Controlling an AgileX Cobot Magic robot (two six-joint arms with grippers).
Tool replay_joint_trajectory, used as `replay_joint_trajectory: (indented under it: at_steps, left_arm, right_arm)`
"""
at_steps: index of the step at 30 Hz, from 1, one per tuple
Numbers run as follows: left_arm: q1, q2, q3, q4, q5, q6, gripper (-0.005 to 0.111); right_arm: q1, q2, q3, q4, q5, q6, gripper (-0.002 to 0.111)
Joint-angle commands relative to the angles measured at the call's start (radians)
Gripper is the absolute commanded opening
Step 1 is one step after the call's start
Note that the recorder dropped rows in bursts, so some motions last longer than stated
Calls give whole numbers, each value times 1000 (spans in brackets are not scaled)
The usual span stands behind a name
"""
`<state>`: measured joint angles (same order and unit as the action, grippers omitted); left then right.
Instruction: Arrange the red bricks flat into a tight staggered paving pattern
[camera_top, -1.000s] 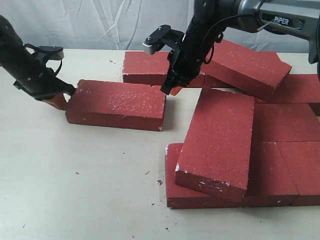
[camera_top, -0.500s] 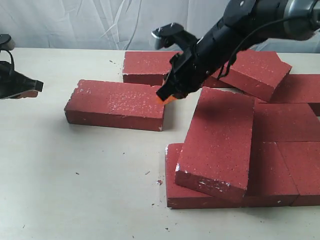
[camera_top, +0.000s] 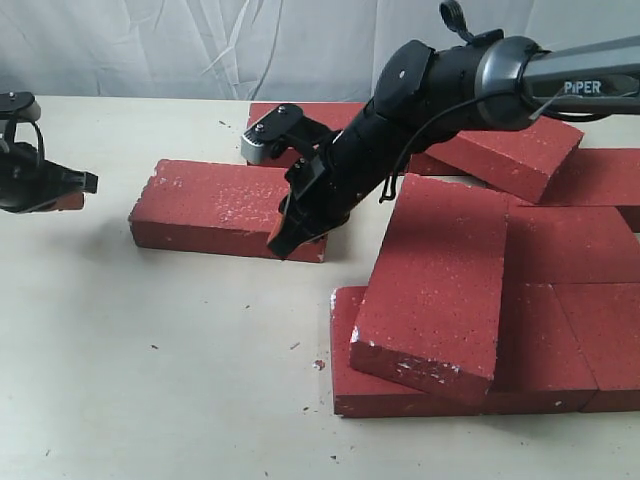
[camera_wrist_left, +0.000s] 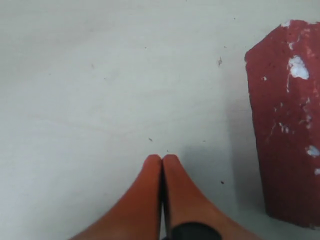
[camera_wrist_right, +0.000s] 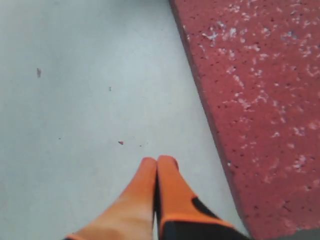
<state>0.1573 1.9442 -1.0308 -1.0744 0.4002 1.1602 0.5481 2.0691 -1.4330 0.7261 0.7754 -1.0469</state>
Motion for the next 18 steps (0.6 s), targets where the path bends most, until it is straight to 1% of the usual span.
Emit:
replay_joint_trajectory:
  at_steps: [1,6,10,12,15,18]
  left_arm:
    - [0,17,-6,-18,-9,4,0]
    - [0,36,-25,-32,-1,4,0]
    - [-1,72,-65,-32,74,6,0]
    - [-1,84,-78,-32,93,6,0]
    - [-13,89,-87,-34,93,9,0]
    - [-38,95,-89,-41,93,29,0]
  right_arm:
    - [0,0,-6,-22,-35,10,-1]
    - [0,17,-6,-32,-86,10,-1]
    - [0,53,-36,-113,-49,30,-1]
    - [0,61,-59,-123,-34,58,-1]
    - [0,77,-77,-123,-19,63,-1]
    - [0,104,-87,-128,-26,63,-1]
